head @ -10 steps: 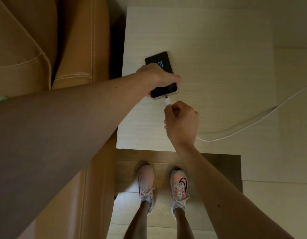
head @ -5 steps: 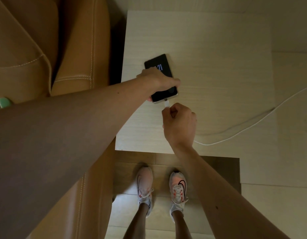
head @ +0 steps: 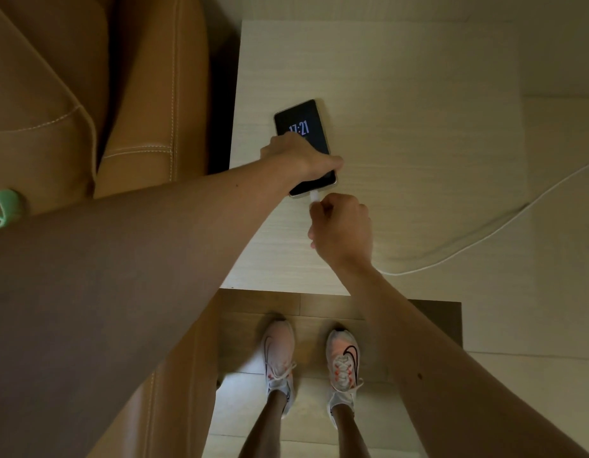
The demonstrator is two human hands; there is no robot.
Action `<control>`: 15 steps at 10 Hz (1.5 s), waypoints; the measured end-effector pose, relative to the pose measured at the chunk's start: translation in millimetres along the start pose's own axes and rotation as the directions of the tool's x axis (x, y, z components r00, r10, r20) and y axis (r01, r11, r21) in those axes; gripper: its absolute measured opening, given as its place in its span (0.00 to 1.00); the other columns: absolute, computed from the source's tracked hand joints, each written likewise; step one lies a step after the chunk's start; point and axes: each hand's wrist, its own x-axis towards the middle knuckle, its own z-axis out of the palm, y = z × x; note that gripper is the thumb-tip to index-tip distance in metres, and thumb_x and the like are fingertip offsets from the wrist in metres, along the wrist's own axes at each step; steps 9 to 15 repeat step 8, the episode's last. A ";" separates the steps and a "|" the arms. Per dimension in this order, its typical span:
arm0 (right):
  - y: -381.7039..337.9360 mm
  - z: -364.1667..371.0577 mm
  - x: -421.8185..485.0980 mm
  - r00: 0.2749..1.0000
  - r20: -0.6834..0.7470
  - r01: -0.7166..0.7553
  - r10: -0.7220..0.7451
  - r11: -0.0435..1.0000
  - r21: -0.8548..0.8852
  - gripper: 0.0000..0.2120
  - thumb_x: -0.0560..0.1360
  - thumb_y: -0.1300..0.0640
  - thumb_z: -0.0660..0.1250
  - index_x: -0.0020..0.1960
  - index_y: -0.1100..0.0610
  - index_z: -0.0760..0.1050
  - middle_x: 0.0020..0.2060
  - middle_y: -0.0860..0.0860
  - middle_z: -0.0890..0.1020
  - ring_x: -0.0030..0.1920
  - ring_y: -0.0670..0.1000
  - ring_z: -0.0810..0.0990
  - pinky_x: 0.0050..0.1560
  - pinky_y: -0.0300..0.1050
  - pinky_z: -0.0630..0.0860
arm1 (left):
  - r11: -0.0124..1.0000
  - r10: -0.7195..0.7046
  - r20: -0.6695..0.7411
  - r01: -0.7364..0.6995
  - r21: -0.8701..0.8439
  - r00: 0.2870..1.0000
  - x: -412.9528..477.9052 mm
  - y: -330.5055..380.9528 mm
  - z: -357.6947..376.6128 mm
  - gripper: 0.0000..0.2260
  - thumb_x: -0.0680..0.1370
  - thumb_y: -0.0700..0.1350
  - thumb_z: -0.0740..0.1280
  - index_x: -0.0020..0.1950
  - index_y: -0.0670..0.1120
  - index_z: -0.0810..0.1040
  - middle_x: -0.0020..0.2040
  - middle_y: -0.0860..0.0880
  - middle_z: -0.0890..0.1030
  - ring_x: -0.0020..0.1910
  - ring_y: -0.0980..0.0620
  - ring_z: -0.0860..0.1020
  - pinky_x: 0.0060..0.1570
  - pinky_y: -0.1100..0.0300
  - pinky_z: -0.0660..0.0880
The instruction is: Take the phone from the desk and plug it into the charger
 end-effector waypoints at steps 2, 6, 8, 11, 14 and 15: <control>16.3 -12.9 -1.8 0.998 0.017 -0.053 0.055 0.995 -0.079 0.14 0.77 0.47 0.66 0.55 0.54 0.83 0.50 0.52 0.88 0.50 0.57 0.85 0.52 0.52 0.82 | 0.963 0.069 -0.191 -0.015 0.271 0.979 3.9 -15.3 17.7 0.38 0.60 0.64 0.76 0.62 0.42 0.75 0.56 0.44 0.79 0.51 0.47 0.79 0.44 0.56 0.78; 33.2 -57.8 0.0 0.986 -0.011 -0.168 0.168 0.986 -0.001 0.16 0.77 0.47 0.68 0.62 0.51 0.79 0.56 0.52 0.85 0.57 0.57 0.82 0.57 0.51 0.77 | 0.939 0.050 -0.268 0.046 0.342 0.962 -16.2 -23.3 20.5 0.50 0.63 0.72 0.71 0.71 0.38 0.65 0.63 0.39 0.72 0.59 0.39 0.76 0.46 0.51 0.71; 11.6 -93.3 -37.2 0.998 -0.011 -0.064 0.069 0.965 0.255 0.18 0.78 0.49 0.70 0.66 0.53 0.77 0.57 0.52 0.85 0.53 0.53 0.84 0.55 0.48 0.79 | 0.975 0.042 -0.210 -0.087 -0.207 0.977 -96.1 -34.7 -10.3 0.38 0.75 0.65 0.64 0.75 0.39 0.65 0.71 0.39 0.73 0.68 0.41 0.73 0.66 0.48 0.71; 11.6 -93.3 -37.2 0.998 -0.011 -0.064 0.069 0.965 0.255 0.18 0.78 0.49 0.70 0.66 0.53 0.77 0.57 0.52 0.85 0.53 0.53 0.84 0.55 0.48 0.79 | 0.975 0.042 -0.210 -0.087 -0.207 0.977 -96.1 -34.7 -10.3 0.38 0.75 0.65 0.64 0.75 0.39 0.65 0.71 0.39 0.73 0.68 0.41 0.73 0.66 0.48 0.71; 11.6 -93.3 -37.2 0.998 -0.011 -0.064 0.069 0.965 0.255 0.18 0.78 0.49 0.70 0.66 0.53 0.77 0.57 0.52 0.85 0.53 0.53 0.84 0.55 0.48 0.79 | 0.975 0.042 -0.210 -0.087 -0.207 0.977 -96.1 -34.7 -10.3 0.38 0.75 0.65 0.64 0.75 0.39 0.65 0.71 0.39 0.73 0.68 0.41 0.73 0.66 0.48 0.71; 11.6 -93.3 -37.2 0.998 -0.011 -0.064 0.069 0.965 0.255 0.18 0.78 0.49 0.70 0.66 0.53 0.77 0.57 0.52 0.85 0.53 0.53 0.84 0.55 0.48 0.79 | 0.975 0.042 -0.210 -0.087 -0.207 0.977 -96.1 -34.7 -10.3 0.38 0.75 0.65 0.64 0.75 0.39 0.65 0.71 0.39 0.73 0.68 0.41 0.73 0.66 0.48 0.71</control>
